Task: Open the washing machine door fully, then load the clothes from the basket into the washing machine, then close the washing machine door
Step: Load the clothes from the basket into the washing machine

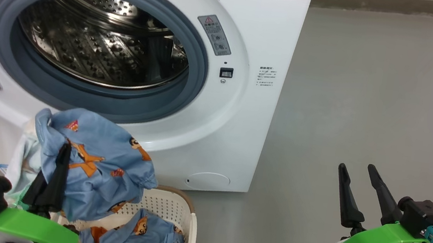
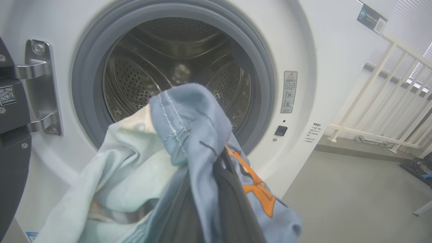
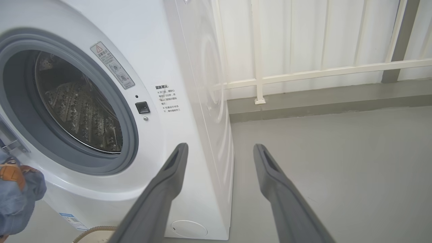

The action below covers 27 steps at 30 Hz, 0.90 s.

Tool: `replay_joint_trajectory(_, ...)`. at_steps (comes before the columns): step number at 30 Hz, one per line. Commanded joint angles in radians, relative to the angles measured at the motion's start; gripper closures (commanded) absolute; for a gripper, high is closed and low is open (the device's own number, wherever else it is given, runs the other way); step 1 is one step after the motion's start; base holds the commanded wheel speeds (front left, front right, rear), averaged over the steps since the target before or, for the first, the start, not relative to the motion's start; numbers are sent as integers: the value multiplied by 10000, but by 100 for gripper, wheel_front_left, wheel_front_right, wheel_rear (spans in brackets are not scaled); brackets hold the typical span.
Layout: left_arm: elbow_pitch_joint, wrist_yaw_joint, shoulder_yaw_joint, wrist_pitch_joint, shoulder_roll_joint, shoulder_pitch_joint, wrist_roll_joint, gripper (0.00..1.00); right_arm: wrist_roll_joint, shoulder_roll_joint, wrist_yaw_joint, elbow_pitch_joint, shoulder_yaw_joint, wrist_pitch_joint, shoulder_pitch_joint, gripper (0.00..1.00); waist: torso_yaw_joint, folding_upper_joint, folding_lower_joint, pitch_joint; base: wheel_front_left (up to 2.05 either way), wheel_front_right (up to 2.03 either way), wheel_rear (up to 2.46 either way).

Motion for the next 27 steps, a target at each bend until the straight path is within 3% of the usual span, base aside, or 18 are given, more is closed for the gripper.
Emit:
replay_joint_trajectory(1,-283,56,457,-106,177,-393,147,100,-131,-51,56,-279,184,-80,-407,0,-79,-1,0,138,0,0,0)
replay_joint_trajectory(12,787,-524,832,-107,338,-2610,572,100,-479,310,56,-535,165,-80,-749,0,-610,-1,0,1565,0,0,0)
replay_joint_trajectory(19,2328,-936,948,-107,461,-4824,911,100,-759,671,56,-804,143,-80,-995,0,-1134,-1,0,2803,0,0,0)
replay_joint_trajectory(27,4610,-1338,1188,-107,973,-7225,955,100,-923,937,56,-1242,137,-80,-1129,0,-1905,-1,0,4376,0,0,0)
